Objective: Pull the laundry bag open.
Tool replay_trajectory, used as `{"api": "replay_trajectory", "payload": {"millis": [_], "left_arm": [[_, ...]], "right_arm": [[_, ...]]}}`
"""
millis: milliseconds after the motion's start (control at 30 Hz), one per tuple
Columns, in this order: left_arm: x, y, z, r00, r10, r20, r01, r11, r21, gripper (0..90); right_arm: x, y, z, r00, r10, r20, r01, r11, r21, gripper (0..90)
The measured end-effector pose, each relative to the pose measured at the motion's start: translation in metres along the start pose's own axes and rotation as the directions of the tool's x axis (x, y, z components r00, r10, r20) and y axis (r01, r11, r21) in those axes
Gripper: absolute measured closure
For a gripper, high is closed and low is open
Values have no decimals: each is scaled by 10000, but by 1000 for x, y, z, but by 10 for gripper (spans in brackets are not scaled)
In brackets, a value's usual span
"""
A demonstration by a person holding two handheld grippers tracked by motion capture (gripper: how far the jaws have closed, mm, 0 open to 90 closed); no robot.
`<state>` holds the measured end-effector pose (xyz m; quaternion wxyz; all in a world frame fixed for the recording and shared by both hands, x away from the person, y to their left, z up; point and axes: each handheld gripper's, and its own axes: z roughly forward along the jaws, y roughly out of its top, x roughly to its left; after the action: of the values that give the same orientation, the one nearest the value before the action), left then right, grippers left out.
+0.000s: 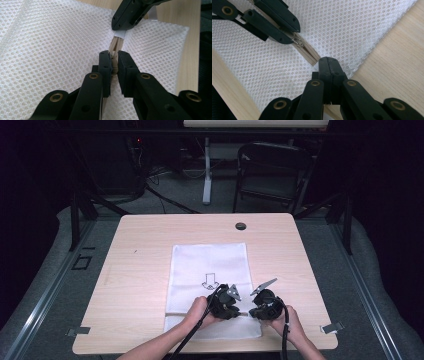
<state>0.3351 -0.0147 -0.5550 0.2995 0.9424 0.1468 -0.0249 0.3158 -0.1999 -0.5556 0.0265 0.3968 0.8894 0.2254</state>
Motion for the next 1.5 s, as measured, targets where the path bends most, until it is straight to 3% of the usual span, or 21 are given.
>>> {"api": "replay_trajectory", "payload": {"millis": [400, 433, 567, 1500], "left_arm": [[-1, 0, 1, 9999, 10, 107, -10, 10000, 15, 817], [-1, 0, 1, 9999, 7, 119, -7, 10000, 26, 817], [-1, 0, 1, 9999, 70, 134, -70, 10000, 41, 817], [5, -13, -14, 9996, -167, 224, 163, 9997, 174, 816]], "right_arm": [[3, 0, -1, 9999, 122, 11, -122, 9998, 153, 900], [4, -1, 0, 9995, 309, -43, -310, 9995, -37, 900], [3, -1, -1, 9999, 127, 66, -128, 9998, 125, 900], [3, -1, -1, 9996, 299, -8, -299, 9993, 246, 900]]}}
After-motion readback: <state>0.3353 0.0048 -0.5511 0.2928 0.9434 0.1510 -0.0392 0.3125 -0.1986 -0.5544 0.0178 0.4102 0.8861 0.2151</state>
